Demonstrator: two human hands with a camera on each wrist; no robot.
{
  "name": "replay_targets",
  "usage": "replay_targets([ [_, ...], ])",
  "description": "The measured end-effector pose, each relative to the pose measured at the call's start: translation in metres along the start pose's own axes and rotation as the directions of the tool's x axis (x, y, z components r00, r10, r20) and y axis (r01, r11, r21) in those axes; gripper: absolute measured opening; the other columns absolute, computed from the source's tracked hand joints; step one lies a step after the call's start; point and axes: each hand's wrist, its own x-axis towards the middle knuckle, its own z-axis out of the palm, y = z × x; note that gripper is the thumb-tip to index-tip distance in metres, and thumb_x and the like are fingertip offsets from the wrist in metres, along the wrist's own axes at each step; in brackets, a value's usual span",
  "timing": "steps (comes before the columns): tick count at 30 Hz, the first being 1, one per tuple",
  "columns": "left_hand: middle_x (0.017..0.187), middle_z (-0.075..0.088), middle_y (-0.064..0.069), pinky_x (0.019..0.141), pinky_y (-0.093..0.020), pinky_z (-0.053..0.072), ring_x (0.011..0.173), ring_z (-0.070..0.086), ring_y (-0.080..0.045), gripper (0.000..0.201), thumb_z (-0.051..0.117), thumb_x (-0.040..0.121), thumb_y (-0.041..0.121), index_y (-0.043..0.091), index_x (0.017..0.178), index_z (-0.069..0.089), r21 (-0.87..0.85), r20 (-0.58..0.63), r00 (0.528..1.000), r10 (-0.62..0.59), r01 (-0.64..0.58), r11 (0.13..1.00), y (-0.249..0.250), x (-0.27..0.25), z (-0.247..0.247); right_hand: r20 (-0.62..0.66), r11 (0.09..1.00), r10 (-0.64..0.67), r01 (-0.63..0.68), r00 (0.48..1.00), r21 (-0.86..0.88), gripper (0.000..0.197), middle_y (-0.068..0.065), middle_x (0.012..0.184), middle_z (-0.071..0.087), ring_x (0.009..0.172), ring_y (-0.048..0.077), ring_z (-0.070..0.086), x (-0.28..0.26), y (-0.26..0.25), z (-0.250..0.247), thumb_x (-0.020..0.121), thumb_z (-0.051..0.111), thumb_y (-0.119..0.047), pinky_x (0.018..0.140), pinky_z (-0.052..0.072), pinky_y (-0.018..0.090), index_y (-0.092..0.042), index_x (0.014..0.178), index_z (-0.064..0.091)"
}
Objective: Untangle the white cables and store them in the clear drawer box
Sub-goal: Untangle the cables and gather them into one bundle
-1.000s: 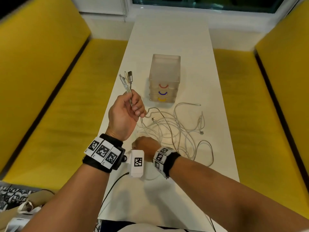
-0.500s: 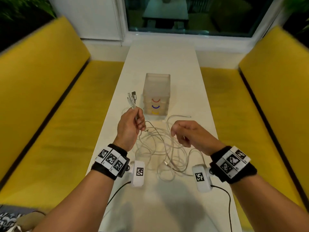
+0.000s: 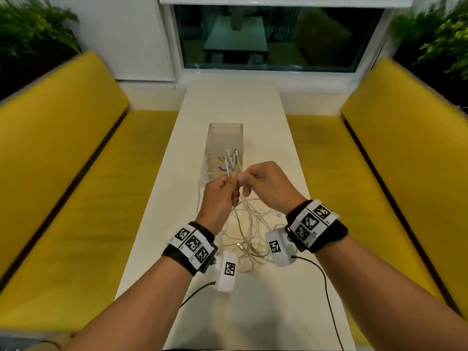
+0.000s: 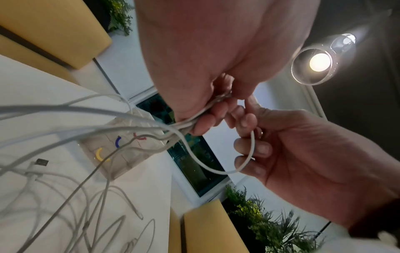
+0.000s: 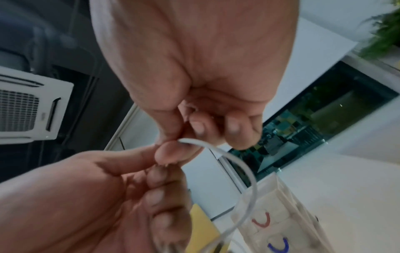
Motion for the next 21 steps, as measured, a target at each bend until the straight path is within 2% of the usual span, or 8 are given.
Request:
replay_targets([
  [2,0.061,0.040,-0.003,0.057,-0.033,0.031,0.054,0.034,-0.014,0.038,0.043,0.108,0.019,0.010,0.081,0.068,-0.092,0.020,0.999,-0.037,0.039,0.995,-0.002,-0.005,0.001,0.047,0.998,0.050,-0.048,0.998,-0.044,0.038,0.005,0.061,0.072,0.044,-0.003,0.054,-0.001,-0.001,-0.007,0.093,0.067,-0.039,0.049,0.036,0.008,-0.010,0.070,0.072],
  [3,0.060,0.040,-0.001,0.058,-0.033,0.030,0.055,0.033,-0.014,0.038,0.042,0.108,0.020,0.012,0.083,0.070,-0.120,0.037,0.998,-0.043,0.047,0.992,-0.002,-0.007,0.002,0.060,0.997,0.067,-0.064,0.996,-0.051,0.043,0.008,0.061,0.072,0.043,0.000,0.054,-0.001,-0.001,-0.010,0.091,0.068,-0.045,0.048,0.036,0.008,-0.008,0.068,0.071],
  [6,0.060,0.040,0.001,0.056,-0.031,0.032,0.055,0.033,-0.014,0.035,0.043,0.108,0.027,0.006,0.096,0.068,-0.171,0.054,0.997,-0.047,0.055,0.984,-0.001,-0.014,0.007,0.051,0.996,0.074,-0.072,0.996,-0.050,0.057,0.007,0.054,0.066,0.057,0.015,0.064,-0.004,-0.001,-0.016,0.086,0.071,-0.053,0.061,0.046,0.019,-0.009,0.052,0.060],
  [8,0.058,0.038,0.002,0.055,-0.030,0.033,0.053,0.034,-0.013,0.030,0.047,0.107,0.026,0.002,0.101,0.063,-0.222,0.029,0.998,-0.047,0.052,0.974,0.005,-0.016,0.011,0.034,0.995,0.093,-0.093,0.995,0.017,0.058,0.008,0.051,0.055,0.055,0.014,0.058,-0.008,-0.001,-0.017,0.087,0.072,-0.050,0.058,0.044,0.018,-0.007,0.052,0.053],
  [10,0.055,0.040,0.003,0.054,-0.030,0.034,0.052,0.036,-0.013,0.024,0.050,0.106,0.023,0.005,0.095,0.062,-0.207,0.016,1.000,-0.001,0.005,0.978,0.014,-0.015,0.014,0.050,0.990,0.086,-0.091,0.995,0.105,0.057,0.001,0.047,0.047,0.056,0.014,0.052,-0.012,-0.002,-0.018,0.092,0.067,-0.045,0.052,0.040,0.015,-0.010,0.052,0.049],
  [12,0.054,0.043,0.000,0.054,-0.031,0.035,0.052,0.038,-0.016,0.026,0.052,0.105,0.022,0.007,0.087,0.062,-0.133,0.007,0.998,0.057,-0.055,0.990,0.025,-0.011,0.017,0.093,0.987,0.053,-0.066,0.994,0.148,0.056,-0.006,0.048,0.048,0.055,0.015,0.047,-0.017,-0.004,-0.017,0.095,0.060,-0.050,0.054,0.037,0.020,-0.011,0.056,0.057],
  [15,0.052,0.046,-0.001,0.051,-0.029,0.038,0.049,0.041,-0.016,0.035,0.051,0.105,0.028,0.011,0.076,0.061,-0.077,-0.050,0.991,0.122,-0.125,0.989,0.046,-0.002,0.015,0.150,0.981,0.012,-0.040,0.989,0.191,0.052,0.002,0.060,0.052,0.059,0.021,0.041,-0.023,-0.001,-0.014,0.097,0.055,-0.053,0.057,0.034,0.030,-0.012,0.067,0.066],
  [21,0.047,0.041,0.010,0.053,-0.029,0.036,0.047,0.037,-0.011,0.036,0.047,0.107,0.029,0.014,0.076,0.056,-0.081,-0.085,0.953,0.290,-0.297,0.952,0.089,0.013,-0.007,0.156,0.969,0.047,-0.083,0.987,0.234,0.037,-0.001,0.062,0.050,0.054,0.012,0.038,-0.034,0.023,-0.020,0.099,0.061,-0.035,0.053,0.032,0.029,-0.017,0.067,0.064],
])
